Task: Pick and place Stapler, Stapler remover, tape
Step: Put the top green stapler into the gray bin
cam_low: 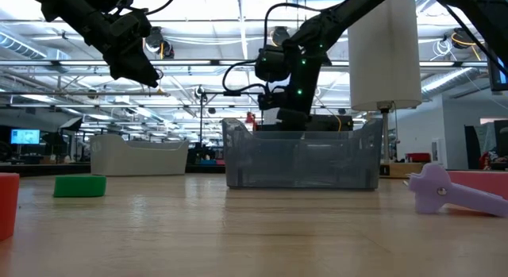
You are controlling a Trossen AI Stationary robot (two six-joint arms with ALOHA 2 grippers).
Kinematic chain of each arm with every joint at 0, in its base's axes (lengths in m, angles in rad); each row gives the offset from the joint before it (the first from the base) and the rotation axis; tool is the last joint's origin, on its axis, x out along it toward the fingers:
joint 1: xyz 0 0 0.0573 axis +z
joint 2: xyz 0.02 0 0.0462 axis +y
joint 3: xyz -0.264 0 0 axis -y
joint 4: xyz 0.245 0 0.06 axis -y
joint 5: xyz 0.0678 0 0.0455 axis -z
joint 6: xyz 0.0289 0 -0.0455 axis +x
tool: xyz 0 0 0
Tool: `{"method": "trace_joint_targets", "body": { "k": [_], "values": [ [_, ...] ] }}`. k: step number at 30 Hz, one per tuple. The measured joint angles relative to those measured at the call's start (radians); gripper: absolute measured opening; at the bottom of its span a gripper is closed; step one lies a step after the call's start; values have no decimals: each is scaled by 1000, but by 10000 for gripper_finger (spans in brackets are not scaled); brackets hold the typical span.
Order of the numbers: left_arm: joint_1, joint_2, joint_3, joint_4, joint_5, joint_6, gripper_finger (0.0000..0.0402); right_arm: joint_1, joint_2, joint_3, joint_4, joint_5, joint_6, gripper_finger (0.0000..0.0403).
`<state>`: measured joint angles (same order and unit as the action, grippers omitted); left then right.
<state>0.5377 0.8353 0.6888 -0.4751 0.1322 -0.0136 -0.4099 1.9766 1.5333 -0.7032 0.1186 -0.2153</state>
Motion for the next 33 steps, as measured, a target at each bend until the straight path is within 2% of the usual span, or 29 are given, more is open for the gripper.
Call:
{"method": "trace_joint_targets", "body": {
  "k": [5,11,33],
  "values": [
    [0,0,0,0,0,-3,152,-24,0,0,-29,-46,-17,242],
    [0,0,0,0,0,-3,152,-48,0,0,-40,-42,-62,242],
    [0,0,0,0,0,-2,152,-65,6,0,-44,-71,-59,243]
  ]
}}
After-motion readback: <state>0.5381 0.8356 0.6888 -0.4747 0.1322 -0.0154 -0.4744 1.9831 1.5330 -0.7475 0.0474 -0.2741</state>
